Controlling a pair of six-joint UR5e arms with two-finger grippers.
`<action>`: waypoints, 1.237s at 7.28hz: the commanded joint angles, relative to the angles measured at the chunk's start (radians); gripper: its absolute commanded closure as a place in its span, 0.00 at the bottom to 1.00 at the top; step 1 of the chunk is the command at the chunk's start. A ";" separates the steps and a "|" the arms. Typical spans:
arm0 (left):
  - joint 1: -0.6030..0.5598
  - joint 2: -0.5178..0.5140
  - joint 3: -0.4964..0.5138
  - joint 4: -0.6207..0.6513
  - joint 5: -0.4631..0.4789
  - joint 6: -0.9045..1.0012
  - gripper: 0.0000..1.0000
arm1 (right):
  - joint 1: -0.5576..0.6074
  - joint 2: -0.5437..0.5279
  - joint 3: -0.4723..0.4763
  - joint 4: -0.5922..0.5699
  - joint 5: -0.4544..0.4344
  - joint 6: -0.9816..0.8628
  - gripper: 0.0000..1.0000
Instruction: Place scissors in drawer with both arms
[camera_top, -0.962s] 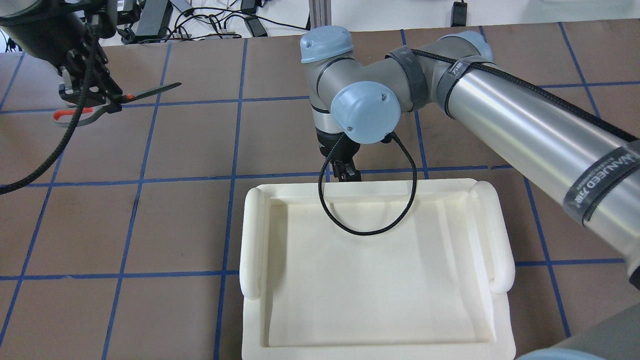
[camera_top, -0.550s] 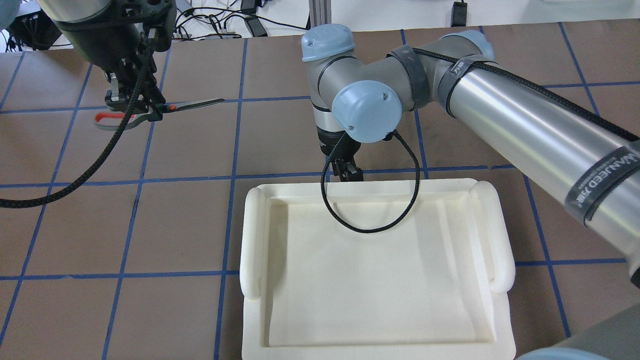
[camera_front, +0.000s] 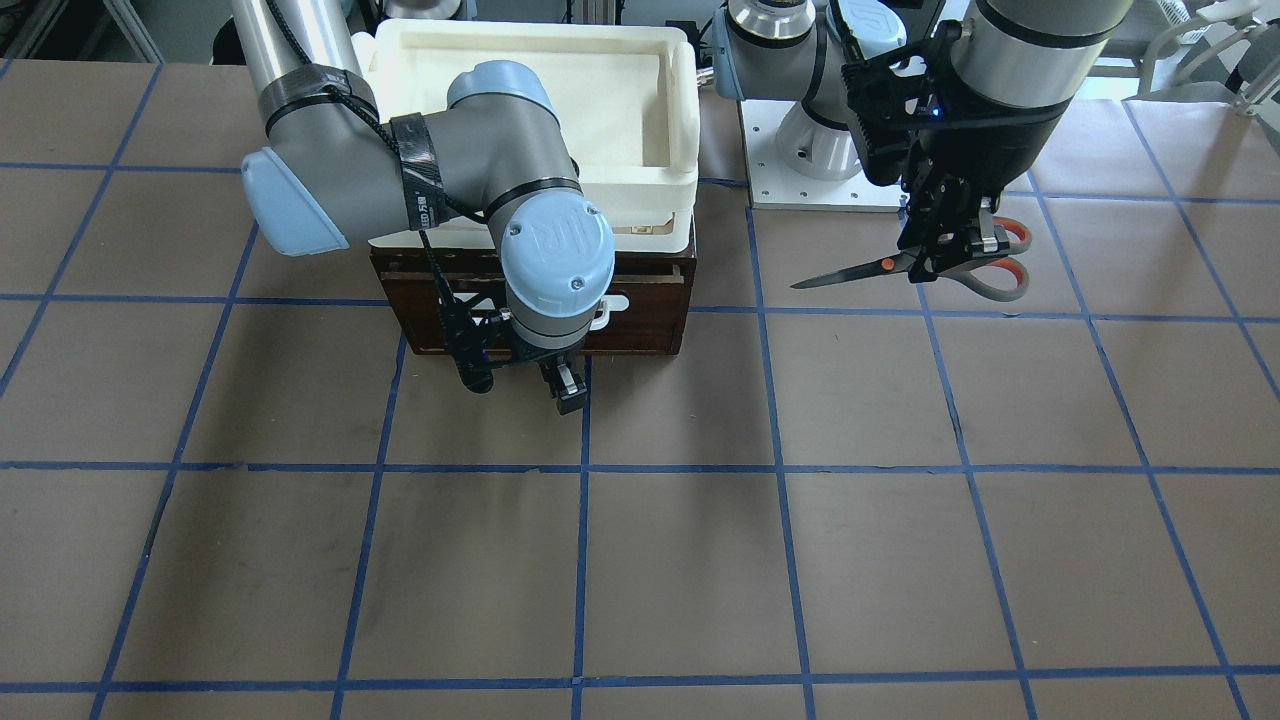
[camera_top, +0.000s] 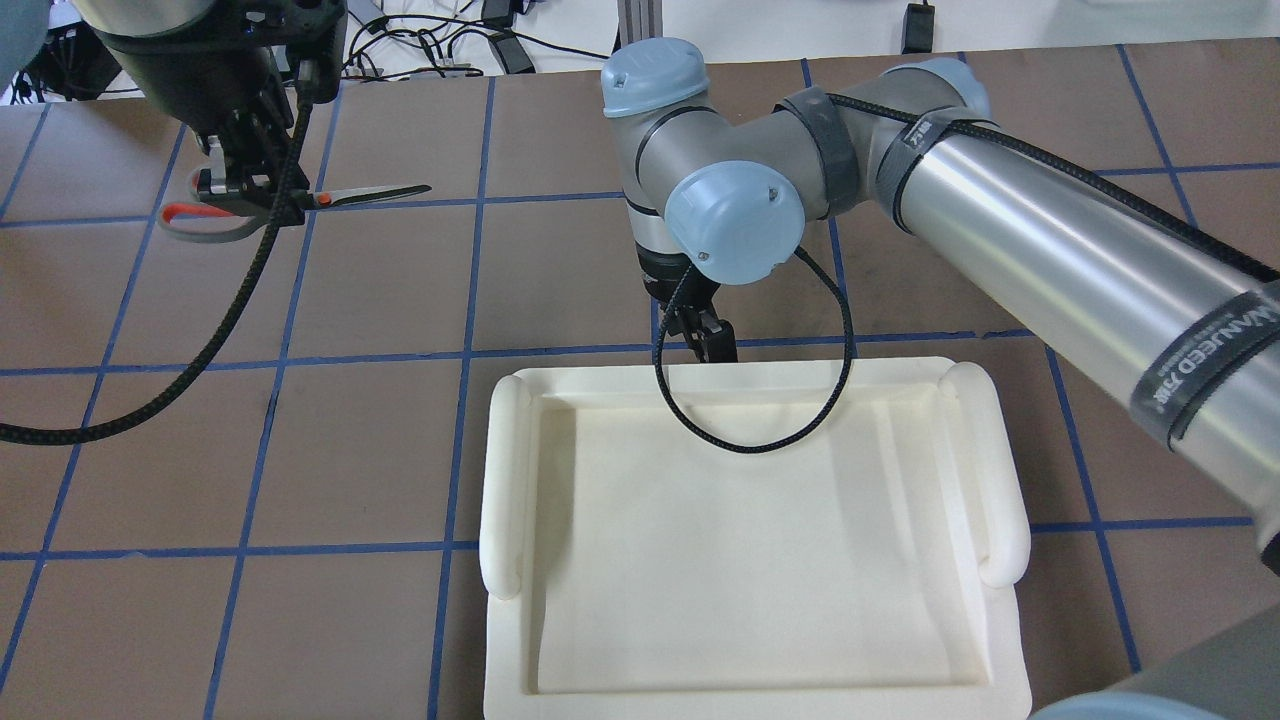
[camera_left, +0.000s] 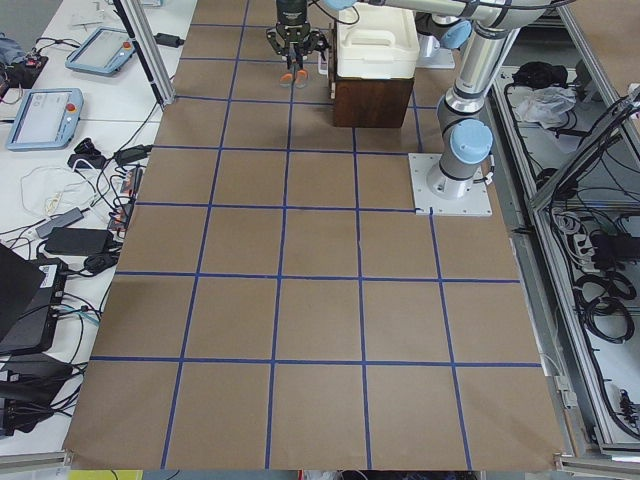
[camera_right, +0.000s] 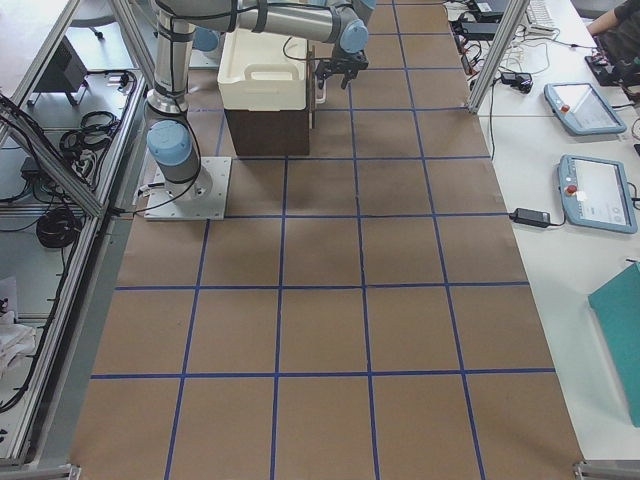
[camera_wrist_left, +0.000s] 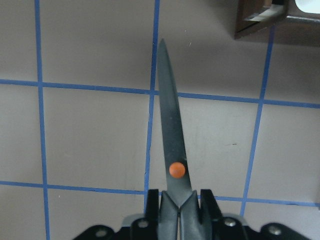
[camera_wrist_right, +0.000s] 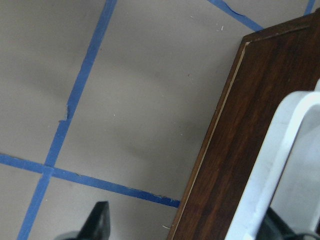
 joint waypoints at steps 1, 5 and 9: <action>-0.004 0.007 -0.032 0.082 0.002 -0.045 1.00 | -0.004 0.008 -0.005 -0.044 -0.004 -0.040 0.00; -0.041 0.016 -0.078 0.171 0.002 -0.120 1.00 | -0.007 0.042 -0.054 -0.083 -0.030 -0.063 0.00; -0.044 -0.013 -0.083 0.172 -0.009 -0.123 1.00 | -0.027 0.067 -0.099 -0.100 -0.031 -0.113 0.00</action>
